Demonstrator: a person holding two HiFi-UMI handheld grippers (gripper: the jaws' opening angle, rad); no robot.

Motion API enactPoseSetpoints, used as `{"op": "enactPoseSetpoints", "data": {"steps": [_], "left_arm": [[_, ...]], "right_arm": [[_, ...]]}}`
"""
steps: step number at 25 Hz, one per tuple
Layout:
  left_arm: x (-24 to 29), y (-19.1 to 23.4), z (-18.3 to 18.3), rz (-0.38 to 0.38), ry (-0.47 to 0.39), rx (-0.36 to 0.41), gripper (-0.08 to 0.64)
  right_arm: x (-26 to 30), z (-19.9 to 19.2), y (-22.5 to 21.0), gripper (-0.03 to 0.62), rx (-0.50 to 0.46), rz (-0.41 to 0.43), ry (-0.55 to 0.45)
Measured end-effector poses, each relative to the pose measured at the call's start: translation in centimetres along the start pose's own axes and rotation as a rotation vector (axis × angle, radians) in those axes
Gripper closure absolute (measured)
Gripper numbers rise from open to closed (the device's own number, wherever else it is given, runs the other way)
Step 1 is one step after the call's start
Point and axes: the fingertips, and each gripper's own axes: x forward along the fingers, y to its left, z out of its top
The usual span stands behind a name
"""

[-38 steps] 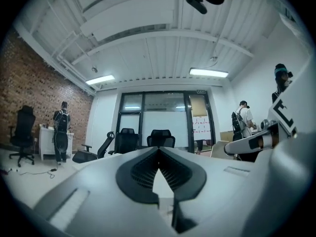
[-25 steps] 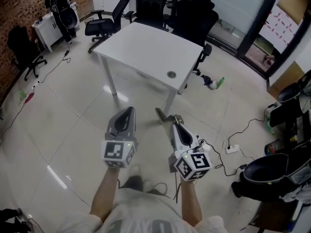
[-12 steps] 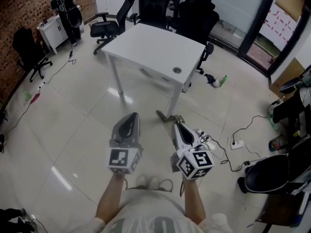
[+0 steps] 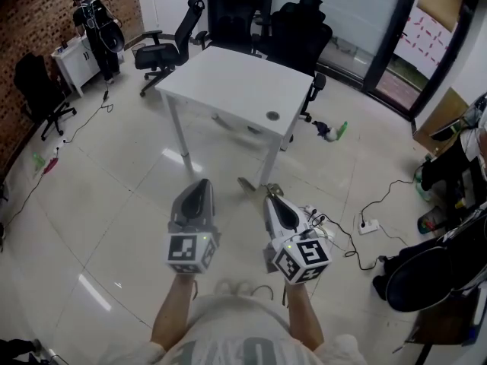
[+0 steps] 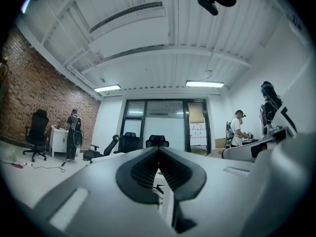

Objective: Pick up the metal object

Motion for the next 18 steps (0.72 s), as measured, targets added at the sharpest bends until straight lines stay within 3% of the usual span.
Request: {"op": "enactPoseSetpoints", "data": {"steps": [18], "left_arm": [[-0.14, 0.44, 0.41, -0.007, -0.012, 0.030, 0.561]], "right_arm": [[0.35, 0.32, -0.92, 0.555, -0.002, -0.035, -0.018]]}}
